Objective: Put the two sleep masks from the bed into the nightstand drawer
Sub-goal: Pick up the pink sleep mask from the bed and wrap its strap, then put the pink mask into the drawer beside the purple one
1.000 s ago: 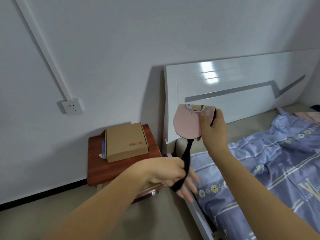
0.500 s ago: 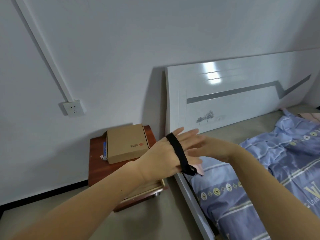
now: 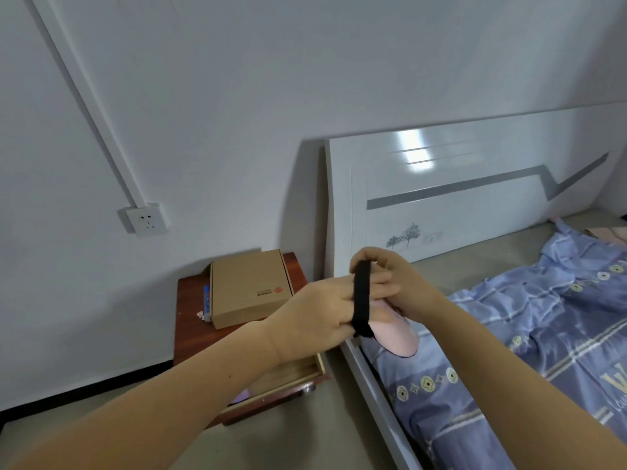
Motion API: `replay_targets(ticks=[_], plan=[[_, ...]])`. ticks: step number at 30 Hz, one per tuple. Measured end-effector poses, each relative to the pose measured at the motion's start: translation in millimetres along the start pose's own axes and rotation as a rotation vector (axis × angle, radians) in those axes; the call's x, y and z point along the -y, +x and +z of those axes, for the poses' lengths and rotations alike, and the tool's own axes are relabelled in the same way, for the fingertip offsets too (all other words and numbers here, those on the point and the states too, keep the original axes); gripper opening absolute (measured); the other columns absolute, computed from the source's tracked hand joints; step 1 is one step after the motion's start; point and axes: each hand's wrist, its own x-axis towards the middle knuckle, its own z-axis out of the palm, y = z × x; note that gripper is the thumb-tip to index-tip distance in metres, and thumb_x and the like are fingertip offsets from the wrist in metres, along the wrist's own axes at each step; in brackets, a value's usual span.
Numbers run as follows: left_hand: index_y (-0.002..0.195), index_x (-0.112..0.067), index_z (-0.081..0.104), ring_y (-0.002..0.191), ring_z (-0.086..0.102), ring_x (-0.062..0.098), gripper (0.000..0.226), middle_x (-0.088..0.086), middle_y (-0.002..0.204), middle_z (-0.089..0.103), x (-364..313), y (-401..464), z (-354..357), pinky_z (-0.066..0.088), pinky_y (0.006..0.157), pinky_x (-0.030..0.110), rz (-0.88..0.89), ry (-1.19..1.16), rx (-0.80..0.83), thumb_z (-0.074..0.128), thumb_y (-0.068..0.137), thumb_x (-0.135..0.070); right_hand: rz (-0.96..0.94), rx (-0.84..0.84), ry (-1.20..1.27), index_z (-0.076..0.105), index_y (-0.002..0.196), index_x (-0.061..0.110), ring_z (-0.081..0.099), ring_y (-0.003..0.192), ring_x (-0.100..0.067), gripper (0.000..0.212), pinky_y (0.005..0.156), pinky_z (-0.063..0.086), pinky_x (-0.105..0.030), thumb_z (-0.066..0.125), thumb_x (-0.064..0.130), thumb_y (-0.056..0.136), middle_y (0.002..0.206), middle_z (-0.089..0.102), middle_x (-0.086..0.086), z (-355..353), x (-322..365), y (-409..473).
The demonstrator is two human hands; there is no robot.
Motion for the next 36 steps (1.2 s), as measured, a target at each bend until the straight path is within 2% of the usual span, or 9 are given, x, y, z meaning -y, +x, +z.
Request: replay_targets(ticks=[3, 8, 11, 14, 16, 21, 28, 32, 36], plan=[[0.107, -0.002, 0.068, 0.118, 0.054, 0.019, 0.028, 0.014, 0.115, 0.068, 7.6, -1.5, -8.5, 0.034, 0.111, 0.025, -0.065, 0.03, -0.192, 0.062, 0.079, 0.001, 0.176, -0.216, 0.191, 0.062, 0.069, 0.02, 0.054, 0.06, -0.013, 0.039, 0.052, 0.045, -0.021, 0.036, 0.0, 0.09, 0.066, 0.057, -0.002, -13.9, -10.6, -4.8], [0.11, -0.014, 0.068, 0.135, 0.031, 0.019, 0.048, 0.003, 0.137, 0.045, 20.9, -14.1, 1.5, 0.026, 0.114, 0.049, -0.145, 0.013, -0.132, 0.06, 0.074, 0.015, 0.306, 0.213, 0.496, 0.065, 0.112, 0.016, 0.063, 0.078, -0.015, 0.028, 0.063, 0.055, -0.026, 0.045, 0.016, 0.093, 0.096, 0.068, -0.005, -34.7, -27.0, -22.7], [0.101, -0.028, 0.072, 0.143, 0.015, 0.011, 0.049, -0.015, 0.145, 0.029, 26.9, -20.5, 10.6, 0.023, 0.116, 0.046, -0.321, -0.149, -0.133, 0.063, 0.076, 0.013, 0.346, 0.256, 0.646, 0.069, 0.107, 0.014, 0.066, 0.078, -0.013, 0.028, 0.062, 0.055, -0.024, 0.049, 0.024, 0.09, 0.092, 0.071, -0.002, -40.3, -25.1, -22.3], [0.095, -0.031, 0.073, 0.143, 0.014, 0.007, 0.047, -0.029, 0.143, 0.023, 35.2, -33.9, 17.7, 0.02, 0.117, 0.037, -0.46, -0.223, -0.122, 0.059, 0.08, 0.012, 0.377, 0.261, 0.327, 0.066, 0.103, 0.011, 0.061, 0.065, -0.005, 0.026, 0.054, 0.049, -0.018, 0.05, 0.028, 0.094, 0.074, 0.064, 0.005, -22.6, -25.2, -15.2], [0.092, -0.023, 0.073, 0.137, 0.034, 0.016, 0.049, -0.014, 0.141, 0.039, 41.6, -44.1, 23.3, 0.031, 0.114, 0.04, -0.628, -0.351, -0.191, 0.046, 0.083, 0.017, 0.378, 0.21, 0.188, 0.063, 0.099, 0.01, 0.059, 0.063, -0.008, 0.021, 0.055, 0.045, -0.019, 0.051, 0.026, 0.093, 0.071, 0.062, 0.003, -7.0, -33.8, -7.0], [0.109, -0.019, 0.059, 0.094, 0.07, 0.023, 0.018, 0.007, 0.11, 0.068, 51.6, -83.4, 46.5, 0.06, 0.076, 0.037, -1.296, -1.09, -0.408, 0.053, 0.092, -0.021, 0.447, 0.063, 0.201, 0.066, 0.085, 0.017, 0.059, 0.067, -0.015, 0.014, 0.061, 0.046, -0.026, 0.054, 0.021, 0.092, 0.073, 0.065, 0.0, 37.2, -69.5, 7.3], [0.084, -0.009, 0.062, 0.069, 0.061, 0.019, 0.012, 0.011, 0.085, 0.062, 74.3, -172.0, 135.4, 0.055, 0.054, 0.021, -1.709, -0.987, -0.436, 0.052, 0.091, -0.006, 0.738, 0.269, -0.019, 0.065, 0.083, 0.022, 0.062, 0.074, -0.016, 0.009, 0.069, 0.055, -0.028, 0.062, 0.015, 0.086, 0.082, 0.067, -0.002, 119.3, -179.8, 5.4], [0.081, -0.007, 0.062, 0.083, 0.062, 0.031, 0.014, 0.018, 0.093, 0.063, 117.8, -212.1, 171.1, 0.055, 0.077, 0.046, -1.88, -1.124, -0.377, 0.055, 0.087, 0.003, 0.84, 0.261, -0.149, 0.066, 0.102, 0.016, 0.062, 0.091, -0.021, 0.017, 0.082, 0.051, -0.033, 0.062, 0.017, 0.085, 0.097, 0.067, -0.003, 166.3, -240.8, 26.1], [0.09, -0.01, 0.06, 0.094, 0.061, 0.033, 0.008, 0.012, 0.097, 0.062, 190.9, -243.6, 206.9, 0.053, 0.087, 0.049, -1.973, -0.772, -0.342, 0.057, 0.085, -0.004, 0.905, 0.278, -0.121, 0.061, 0.111, 0.013, 0.063, 0.09, -0.021, 0.026, 0.078, 0.055, -0.034, 0.062, 0.012, 0.085, 0.099, 0.065, -0.003, 207.4, -304.2, 60.6]])
